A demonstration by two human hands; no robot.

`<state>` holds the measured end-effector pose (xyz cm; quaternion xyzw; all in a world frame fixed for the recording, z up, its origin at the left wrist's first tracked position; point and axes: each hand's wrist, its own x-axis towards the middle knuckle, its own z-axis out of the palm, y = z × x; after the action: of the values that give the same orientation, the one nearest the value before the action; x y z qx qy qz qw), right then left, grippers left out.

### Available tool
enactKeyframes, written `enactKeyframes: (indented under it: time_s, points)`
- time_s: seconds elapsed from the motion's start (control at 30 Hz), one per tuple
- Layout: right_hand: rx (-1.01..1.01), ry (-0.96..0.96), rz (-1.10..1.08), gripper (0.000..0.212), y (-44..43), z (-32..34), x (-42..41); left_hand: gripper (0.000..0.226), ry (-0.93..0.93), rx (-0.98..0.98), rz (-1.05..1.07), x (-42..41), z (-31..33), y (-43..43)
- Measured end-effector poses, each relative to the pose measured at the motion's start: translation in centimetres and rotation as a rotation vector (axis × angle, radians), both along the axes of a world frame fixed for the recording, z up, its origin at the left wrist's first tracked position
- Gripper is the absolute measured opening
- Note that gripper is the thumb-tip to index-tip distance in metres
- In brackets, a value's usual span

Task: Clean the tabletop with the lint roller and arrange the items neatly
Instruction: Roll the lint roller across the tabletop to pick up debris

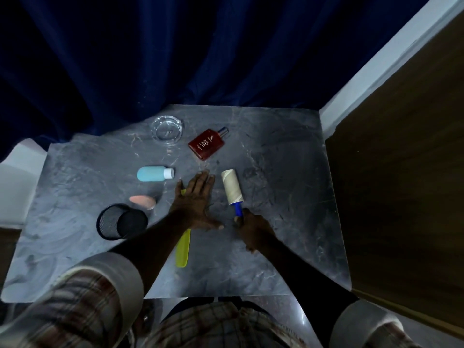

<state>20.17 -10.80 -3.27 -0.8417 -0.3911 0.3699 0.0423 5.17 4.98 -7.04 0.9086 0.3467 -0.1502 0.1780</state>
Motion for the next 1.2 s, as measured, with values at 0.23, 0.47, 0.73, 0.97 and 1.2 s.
enactKeyframes:
  time_s: [0.23, 0.47, 0.73, 0.97, 1.2]
  points:
    - [-0.015, 0.013, -0.315, 0.033, -3.2, 0.2, 5.7, 0.160, 0.001, -0.005, 0.011, 0.0, 0.0, 0.0]
    - [0.076, 0.159, -0.722, 0.029, -9.3, -1.0, 11.2, 0.160, 0.005, -0.008, 0.021, 0.2, 0.1, -0.1]
    - [0.100, 0.116, -0.819, 0.034, -11.2, -1.0, 12.2, 0.161, 0.027, -0.001, 0.015, 0.2, 0.4, 0.0]
    - [-0.038, -0.004, -0.414, 0.038, -6.6, -0.5, 9.8, 0.160, 0.018, -0.004, 0.002, 0.3, 0.1, 0.1]
    - [-0.021, -0.045, -0.200, 0.039, -2.2, -0.1, 4.2, 0.161, 0.011, -0.011, 0.010, 0.3, 0.1, 0.0]
